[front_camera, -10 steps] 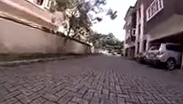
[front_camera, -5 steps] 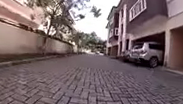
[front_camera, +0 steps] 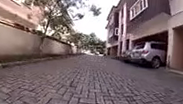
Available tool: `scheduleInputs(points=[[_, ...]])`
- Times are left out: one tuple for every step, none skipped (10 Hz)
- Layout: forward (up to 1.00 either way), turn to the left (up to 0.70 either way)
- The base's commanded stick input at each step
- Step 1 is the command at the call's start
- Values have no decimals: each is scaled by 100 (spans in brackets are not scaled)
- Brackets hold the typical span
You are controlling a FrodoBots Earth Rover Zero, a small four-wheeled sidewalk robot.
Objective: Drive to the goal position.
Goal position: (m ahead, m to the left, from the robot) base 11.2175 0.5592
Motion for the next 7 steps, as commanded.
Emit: scheduleInputs(points=[[70,0],[70,0],[70,0],[70,0],[70,0],[70,0],[70,0]])
